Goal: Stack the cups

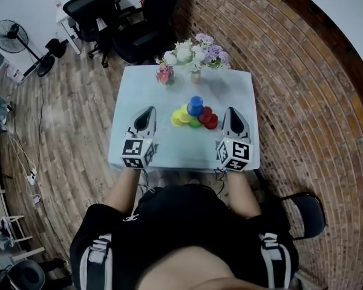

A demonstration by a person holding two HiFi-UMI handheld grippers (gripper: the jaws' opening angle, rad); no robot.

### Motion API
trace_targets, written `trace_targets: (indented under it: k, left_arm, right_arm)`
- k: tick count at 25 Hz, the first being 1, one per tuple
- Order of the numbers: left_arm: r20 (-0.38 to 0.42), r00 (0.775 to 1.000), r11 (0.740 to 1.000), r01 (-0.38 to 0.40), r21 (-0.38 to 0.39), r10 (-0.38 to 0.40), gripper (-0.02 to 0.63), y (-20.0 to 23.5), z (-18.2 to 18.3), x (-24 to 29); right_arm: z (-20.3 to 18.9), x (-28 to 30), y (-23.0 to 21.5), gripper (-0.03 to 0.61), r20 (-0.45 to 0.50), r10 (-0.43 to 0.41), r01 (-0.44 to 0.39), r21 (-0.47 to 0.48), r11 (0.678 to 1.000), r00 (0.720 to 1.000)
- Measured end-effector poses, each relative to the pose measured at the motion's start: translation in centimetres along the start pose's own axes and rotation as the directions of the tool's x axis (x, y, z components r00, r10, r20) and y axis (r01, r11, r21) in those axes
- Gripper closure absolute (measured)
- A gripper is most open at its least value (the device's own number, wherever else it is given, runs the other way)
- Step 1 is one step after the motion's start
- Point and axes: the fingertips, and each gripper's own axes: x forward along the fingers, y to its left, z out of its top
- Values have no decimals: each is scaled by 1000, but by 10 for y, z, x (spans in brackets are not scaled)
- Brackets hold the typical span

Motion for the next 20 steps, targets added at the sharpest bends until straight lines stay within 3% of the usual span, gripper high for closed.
trace_targets:
  k: [20]
  left_arm:
    - [-7, 1000, 1000, 25, 3, -25, 611, -16, -2, 7]
  right_arm:
    - [-5, -4, -6, 578, -6, 16, -16, 6, 1000, 1000]
